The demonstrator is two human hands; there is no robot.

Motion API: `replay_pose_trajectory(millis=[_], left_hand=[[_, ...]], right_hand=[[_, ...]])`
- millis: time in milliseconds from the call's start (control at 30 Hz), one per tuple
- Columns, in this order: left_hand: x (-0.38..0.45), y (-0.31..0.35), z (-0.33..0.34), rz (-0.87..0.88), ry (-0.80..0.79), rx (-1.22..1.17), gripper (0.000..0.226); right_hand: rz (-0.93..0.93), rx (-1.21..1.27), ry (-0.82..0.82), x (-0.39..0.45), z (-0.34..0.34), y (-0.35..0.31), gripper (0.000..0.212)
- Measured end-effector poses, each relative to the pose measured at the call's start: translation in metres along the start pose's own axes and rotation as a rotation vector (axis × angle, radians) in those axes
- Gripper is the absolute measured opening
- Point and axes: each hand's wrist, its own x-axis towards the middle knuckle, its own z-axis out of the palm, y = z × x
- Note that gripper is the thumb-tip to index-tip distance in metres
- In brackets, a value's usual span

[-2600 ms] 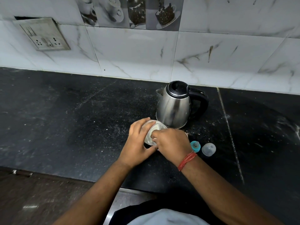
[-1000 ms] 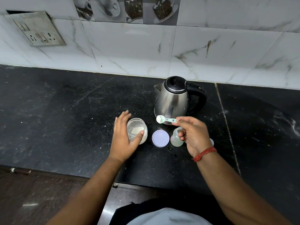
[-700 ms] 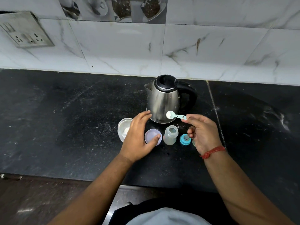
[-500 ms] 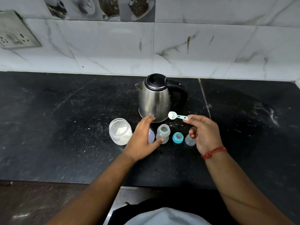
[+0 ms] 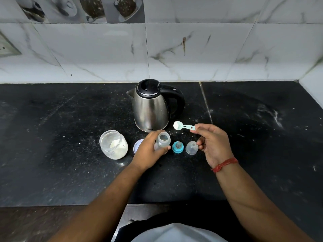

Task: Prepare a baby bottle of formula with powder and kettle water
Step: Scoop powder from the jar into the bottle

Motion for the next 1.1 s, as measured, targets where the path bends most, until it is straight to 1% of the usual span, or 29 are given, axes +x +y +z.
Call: replay_pose_trajectory(millis=[100,267,433,567,633,767,833,967,1100], left_hand=[[0.002,0.001,-0.003,0.028,0.035,-0.048,0.054],[0.005,0.003,-0.018,0.052,0.063,-0.045,0.057],[0.005,0.004,-0.031,0.080,0.097,-0.038,0.059],[0.005,0.008,-0.038,0.083,0.101,-0.059,0.058],[0.004,0.009,-0.041,0.092,0.103,-0.073,0.056],[0.005,0.012,-0.048,0.107,0.104,-0.084,0.054],[0.005,0.012,-0.050,0.115,0.102,-0.091,0.053],[0.005,0.010,-0.055,0.119,0.092,-0.089,0.054],[0.003,0.008,-0.057,0.122,0.079,-0.087,0.053]], right_hand=[[-0.040,-0.028,-0.032,-0.001,0.004,-0.004,0.012],[-0.108,-0.084,-0.084,-0.005,0.022,-0.009,0.010],[-0.255,-0.217,-0.141,-0.009,0.039,-0.008,0.009],[-0.436,-0.403,-0.120,-0.012,0.050,-0.002,0.012],[-0.575,-0.504,-0.123,-0.014,0.054,0.001,0.012],[-0.890,-0.781,-0.126,-0.019,0.058,0.003,0.007],[-1.005,-0.894,-0.119,-0.022,0.059,0.001,0.008],[-1.144,-0.992,-0.169,-0.025,0.061,0.001,0.020],[-1.209,-0.979,-0.173,-0.025,0.060,0.000,0.014]])
